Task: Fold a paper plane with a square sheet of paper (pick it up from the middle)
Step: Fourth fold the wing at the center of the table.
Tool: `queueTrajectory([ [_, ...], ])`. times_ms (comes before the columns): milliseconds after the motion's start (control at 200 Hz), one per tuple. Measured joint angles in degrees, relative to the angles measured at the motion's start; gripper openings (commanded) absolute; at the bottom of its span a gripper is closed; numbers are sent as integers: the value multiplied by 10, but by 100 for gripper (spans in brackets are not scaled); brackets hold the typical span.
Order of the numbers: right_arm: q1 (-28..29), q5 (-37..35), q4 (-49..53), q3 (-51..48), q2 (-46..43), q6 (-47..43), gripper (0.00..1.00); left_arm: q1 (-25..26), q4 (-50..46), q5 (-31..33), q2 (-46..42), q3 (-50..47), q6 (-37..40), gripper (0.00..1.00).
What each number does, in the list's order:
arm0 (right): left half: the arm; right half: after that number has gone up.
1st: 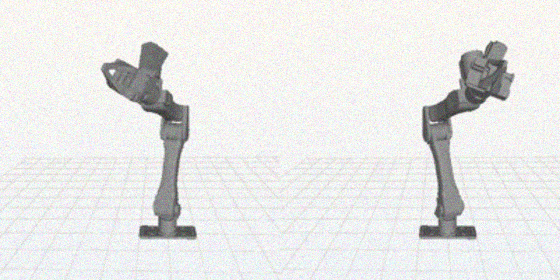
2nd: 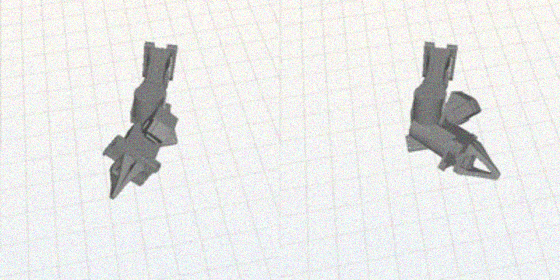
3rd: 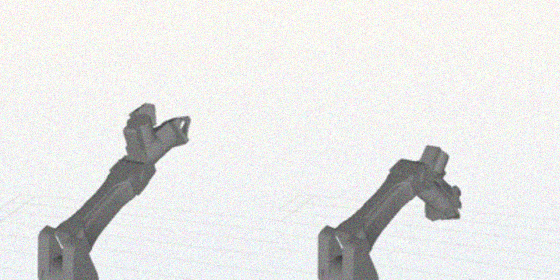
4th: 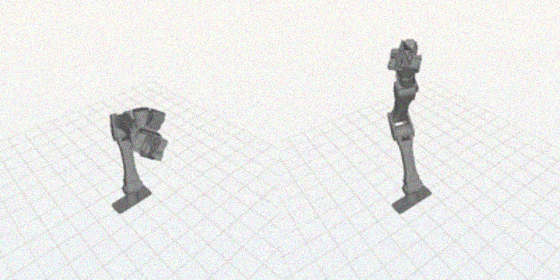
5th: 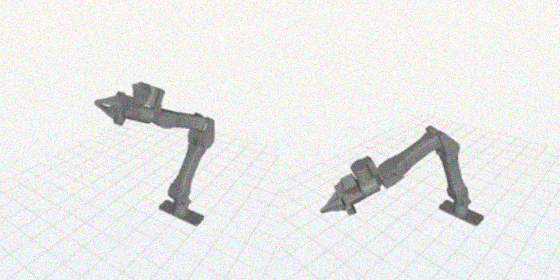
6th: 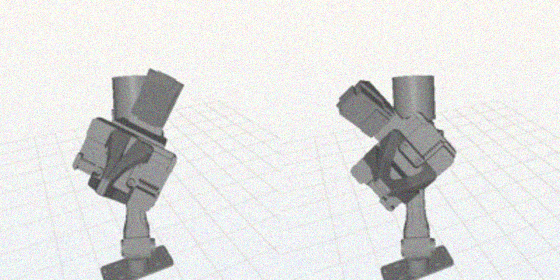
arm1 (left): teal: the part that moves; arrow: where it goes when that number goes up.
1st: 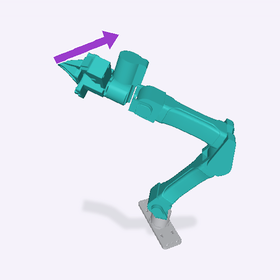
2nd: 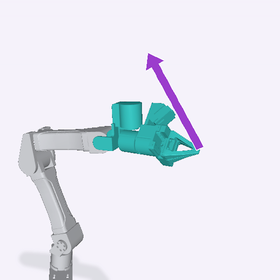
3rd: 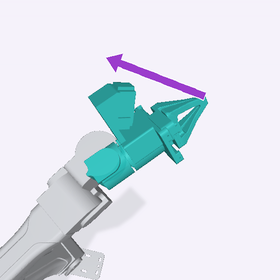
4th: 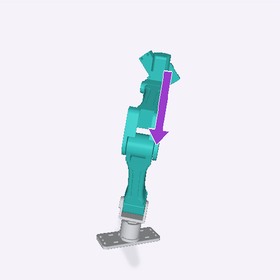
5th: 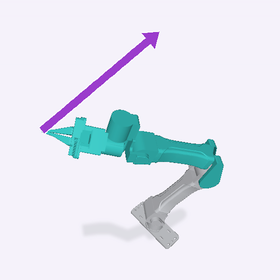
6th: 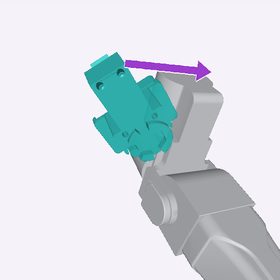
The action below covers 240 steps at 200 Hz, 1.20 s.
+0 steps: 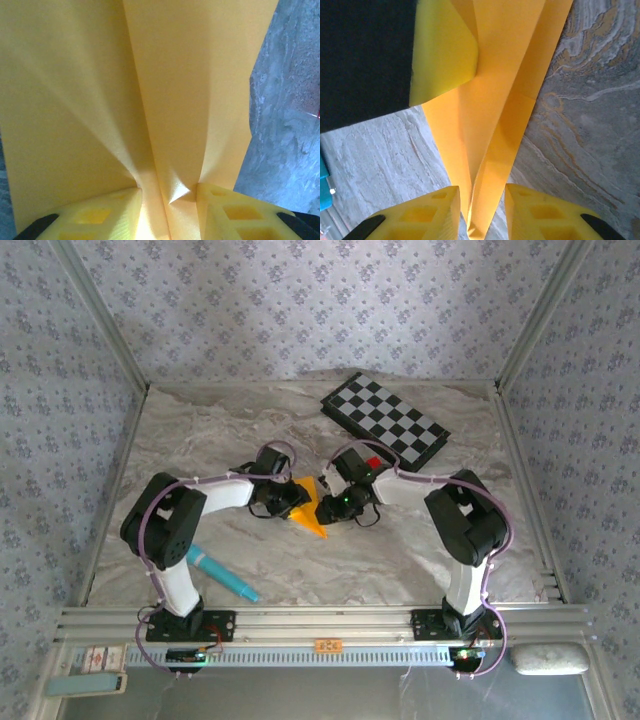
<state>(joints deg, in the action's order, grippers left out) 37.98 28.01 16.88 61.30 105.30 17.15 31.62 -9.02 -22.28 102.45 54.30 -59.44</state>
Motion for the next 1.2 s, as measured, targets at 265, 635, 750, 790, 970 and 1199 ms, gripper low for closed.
queueTrajectory([
  [265,11,-13,-13,-4,0,9,26,0,-22,0,8,15,-2,37],
  [635,11,-14,-13,-4,5,10,23,0,-32,-2,12,23,-2,38],
  [750,10,-15,-13,-4,11,10,22,0,-35,-2,14,25,-2,38],
  [790,10,-15,-13,-4,11,11,20,0,-36,-3,15,26,-2,38],
  [970,10,-15,-15,-4,13,11,15,0,-39,-3,16,28,-2,38],
  [1199,4,-1,-18,-4,18,11,13,0,-39,-3,16,28,-2,38],
])
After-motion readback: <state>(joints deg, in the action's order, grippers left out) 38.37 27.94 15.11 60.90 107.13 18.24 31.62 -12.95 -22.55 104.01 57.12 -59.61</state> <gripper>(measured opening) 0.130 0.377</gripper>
